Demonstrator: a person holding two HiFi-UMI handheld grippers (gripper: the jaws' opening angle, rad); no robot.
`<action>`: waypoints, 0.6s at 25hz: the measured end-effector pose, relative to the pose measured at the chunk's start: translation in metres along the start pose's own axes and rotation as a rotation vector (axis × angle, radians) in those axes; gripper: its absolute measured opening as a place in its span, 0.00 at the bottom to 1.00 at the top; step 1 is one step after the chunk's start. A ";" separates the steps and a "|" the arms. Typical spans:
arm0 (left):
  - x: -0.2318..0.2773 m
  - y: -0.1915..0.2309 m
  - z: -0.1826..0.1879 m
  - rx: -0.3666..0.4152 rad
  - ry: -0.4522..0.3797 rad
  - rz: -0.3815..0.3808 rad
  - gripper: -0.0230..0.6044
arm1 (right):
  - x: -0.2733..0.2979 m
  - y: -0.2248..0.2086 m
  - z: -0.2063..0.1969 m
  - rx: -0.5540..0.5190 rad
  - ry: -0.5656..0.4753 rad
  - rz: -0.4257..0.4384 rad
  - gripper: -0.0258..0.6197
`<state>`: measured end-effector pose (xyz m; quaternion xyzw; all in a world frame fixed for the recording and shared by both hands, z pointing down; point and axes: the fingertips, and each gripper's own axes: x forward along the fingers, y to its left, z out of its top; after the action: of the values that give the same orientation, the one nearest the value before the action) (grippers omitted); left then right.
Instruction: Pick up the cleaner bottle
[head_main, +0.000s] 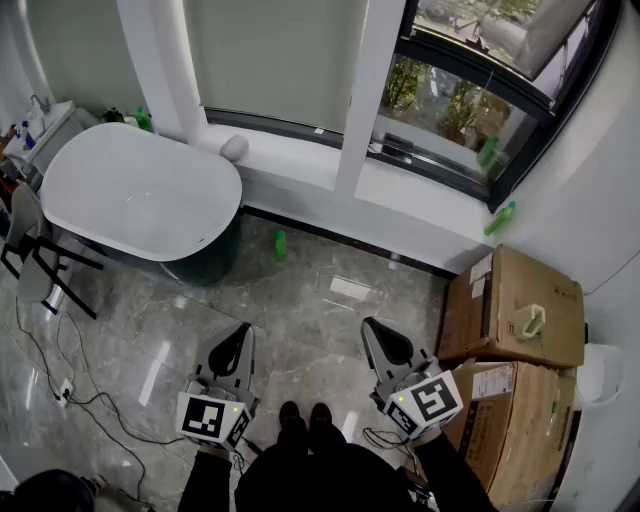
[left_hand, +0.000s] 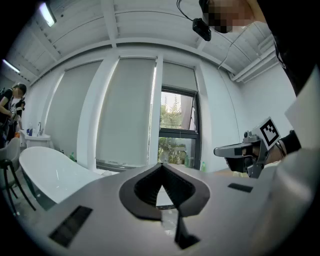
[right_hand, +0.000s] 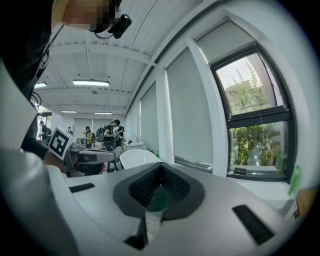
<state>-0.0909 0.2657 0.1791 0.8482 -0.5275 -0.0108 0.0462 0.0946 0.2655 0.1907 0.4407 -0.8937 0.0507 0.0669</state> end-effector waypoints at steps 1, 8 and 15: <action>0.000 0.000 0.000 -0.001 0.001 0.000 0.05 | 0.000 0.000 0.001 0.000 0.001 -0.001 0.04; -0.001 -0.002 0.001 -0.007 0.016 0.006 0.05 | -0.004 -0.004 -0.002 0.010 0.004 -0.006 0.04; 0.001 -0.007 -0.002 -0.004 0.018 0.013 0.05 | -0.007 -0.010 -0.003 0.016 0.002 0.005 0.04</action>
<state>-0.0844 0.2683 0.1800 0.8446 -0.5327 -0.0037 0.0528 0.1068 0.2659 0.1928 0.4390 -0.8943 0.0583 0.0640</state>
